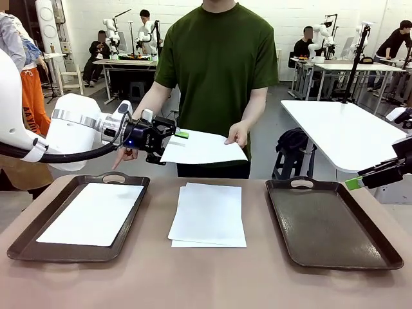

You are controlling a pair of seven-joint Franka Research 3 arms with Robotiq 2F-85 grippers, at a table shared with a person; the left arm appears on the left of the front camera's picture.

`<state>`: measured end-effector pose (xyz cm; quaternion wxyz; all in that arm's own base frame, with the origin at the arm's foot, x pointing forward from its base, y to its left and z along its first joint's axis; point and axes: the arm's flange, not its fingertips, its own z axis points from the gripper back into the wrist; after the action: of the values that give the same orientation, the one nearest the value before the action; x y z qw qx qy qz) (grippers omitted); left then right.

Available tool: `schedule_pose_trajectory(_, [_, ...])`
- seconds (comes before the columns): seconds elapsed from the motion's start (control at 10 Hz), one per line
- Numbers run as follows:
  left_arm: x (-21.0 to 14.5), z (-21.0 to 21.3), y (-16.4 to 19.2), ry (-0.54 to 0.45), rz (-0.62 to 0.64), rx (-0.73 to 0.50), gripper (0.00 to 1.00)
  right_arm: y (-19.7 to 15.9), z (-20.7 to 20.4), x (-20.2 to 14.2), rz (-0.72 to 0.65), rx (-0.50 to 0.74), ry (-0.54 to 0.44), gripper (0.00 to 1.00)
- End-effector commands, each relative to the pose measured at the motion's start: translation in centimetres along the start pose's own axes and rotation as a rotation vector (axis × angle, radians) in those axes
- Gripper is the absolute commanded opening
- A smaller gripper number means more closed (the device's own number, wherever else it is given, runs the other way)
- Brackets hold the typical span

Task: Sort the A4 documents.
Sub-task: Receive the A4 Paper.

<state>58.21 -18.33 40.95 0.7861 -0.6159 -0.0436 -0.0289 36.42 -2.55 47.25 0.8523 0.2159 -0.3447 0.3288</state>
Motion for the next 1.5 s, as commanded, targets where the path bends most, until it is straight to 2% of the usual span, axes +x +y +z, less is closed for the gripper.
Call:
schedule_pose_trajectory(0.0, [-0.04,0.07,-0.51,-0.028,0.014,-0.043,0.76,-0.39,-0.31,0.05,0.005,0.018,-0.024,1.0])
schedule_pose_trajectory(0.1, [-0.07,0.02,-0.51,-0.038,0.012,-0.049,0.41,-0.39,-0.31,0.05,0.005,0.018,-0.024,1.0])
schedule_pose_trajectory(0.2, [-0.08,0.09,-0.54,-0.039,0.001,-0.037,0.61,-0.39,-0.31,0.05,0.005,0.018,-0.024,1.0])
schedule_pose_trajectory(0.3, [-0.01,0.13,-0.57,-0.037,-0.001,-0.04,0.21,-0.39,-0.31,0.05,0.005,0.018,-0.024,1.0])
schedule_pose_trajectory(0.4, [-0.04,0.17,-0.56,-0.042,-0.001,-0.049,0.41,-0.39,-0.31,0.05,0.005,0.018,-0.024,1.0])
schedule_pose_trajectory(0.5, [-0.08,0.23,-0.55,-0.043,0.003,-0.051,0.01,-0.39,-0.31,0.05,0.005,0.018,-0.024,1.0])
schedule_pose_trajectory(0.6, [-0.1,0.39,-0.5,-0.046,0.007,-0.053,0.21,-0.39,-0.31,0.05,0.005,0.018,-0.024,1.0])
schedule_pose_trajectory(0.7, [-0.1,0.42,-0.49,-0.046,0.012,-0.053,0.0,-0.39,-0.31,0.05,0.005,0.018,-0.024,1.0])
schedule_pose_trajectory(1.3, [-0.17,0.3,-0.43,-0.043,0.032,-0.05,0.0,-0.39,-0.31,0.05,0.005,0.018,-0.024,1.0])
schedule_pose_trajectory(1.4, [-0.54,0.71,-0.7,0.0,0.042,-0.078,0.0,-0.39,-0.31,0.05,0.005,0.018,-0.024,1.0])
